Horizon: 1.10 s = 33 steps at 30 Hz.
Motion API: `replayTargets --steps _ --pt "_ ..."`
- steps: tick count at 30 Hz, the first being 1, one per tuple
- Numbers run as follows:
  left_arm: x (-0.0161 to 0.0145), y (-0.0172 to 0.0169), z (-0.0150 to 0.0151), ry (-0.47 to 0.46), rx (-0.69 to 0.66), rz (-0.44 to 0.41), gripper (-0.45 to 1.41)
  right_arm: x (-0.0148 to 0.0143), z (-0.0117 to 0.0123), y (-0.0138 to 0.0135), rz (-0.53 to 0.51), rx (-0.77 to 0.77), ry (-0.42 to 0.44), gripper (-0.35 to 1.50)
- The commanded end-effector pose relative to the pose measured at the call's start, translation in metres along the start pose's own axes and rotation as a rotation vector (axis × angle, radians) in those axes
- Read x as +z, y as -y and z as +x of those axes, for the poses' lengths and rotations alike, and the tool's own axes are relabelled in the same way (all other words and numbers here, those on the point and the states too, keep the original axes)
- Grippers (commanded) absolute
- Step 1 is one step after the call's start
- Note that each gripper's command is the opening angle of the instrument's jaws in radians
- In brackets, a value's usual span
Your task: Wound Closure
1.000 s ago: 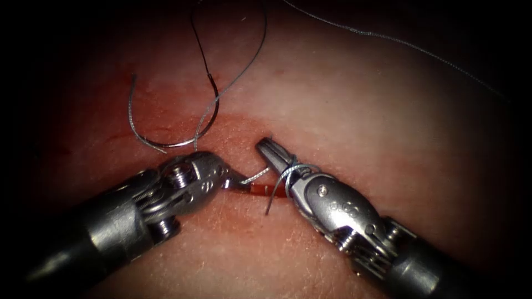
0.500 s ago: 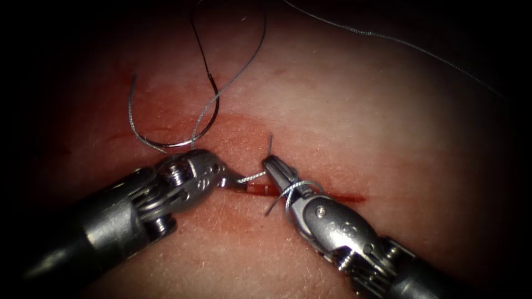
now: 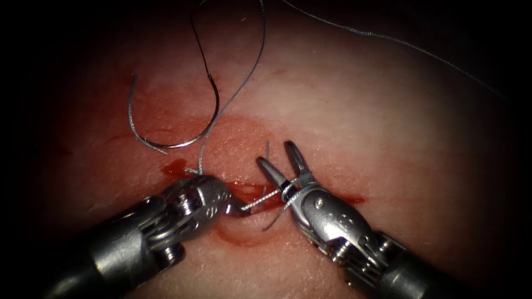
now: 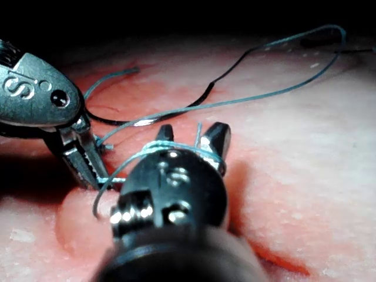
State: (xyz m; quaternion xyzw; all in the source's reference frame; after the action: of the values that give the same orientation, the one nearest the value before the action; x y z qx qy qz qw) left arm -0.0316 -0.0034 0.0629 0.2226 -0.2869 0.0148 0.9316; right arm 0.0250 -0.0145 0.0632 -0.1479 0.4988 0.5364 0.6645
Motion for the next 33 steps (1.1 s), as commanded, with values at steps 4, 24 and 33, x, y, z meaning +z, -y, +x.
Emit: replayTargets --steps 4,24,33 --pt "-0.0004 -0.0009 -0.0008 0.003 0.0 -0.013 -0.45 0.0008 0.0008 0.0005 0.002 0.018 -0.006 0.51" --pt "-0.0015 -0.0022 -0.0016 0.002 -0.005 -0.047 -0.45 0.0027 -0.0005 -0.0011 0.071 0.09 0.016 -0.35" --pt "-0.0055 -0.0103 -0.0011 -0.103 -0.14 -0.325 -0.45 0.0012 0.0015 -0.0012 0.177 0.099 0.019 -0.35"
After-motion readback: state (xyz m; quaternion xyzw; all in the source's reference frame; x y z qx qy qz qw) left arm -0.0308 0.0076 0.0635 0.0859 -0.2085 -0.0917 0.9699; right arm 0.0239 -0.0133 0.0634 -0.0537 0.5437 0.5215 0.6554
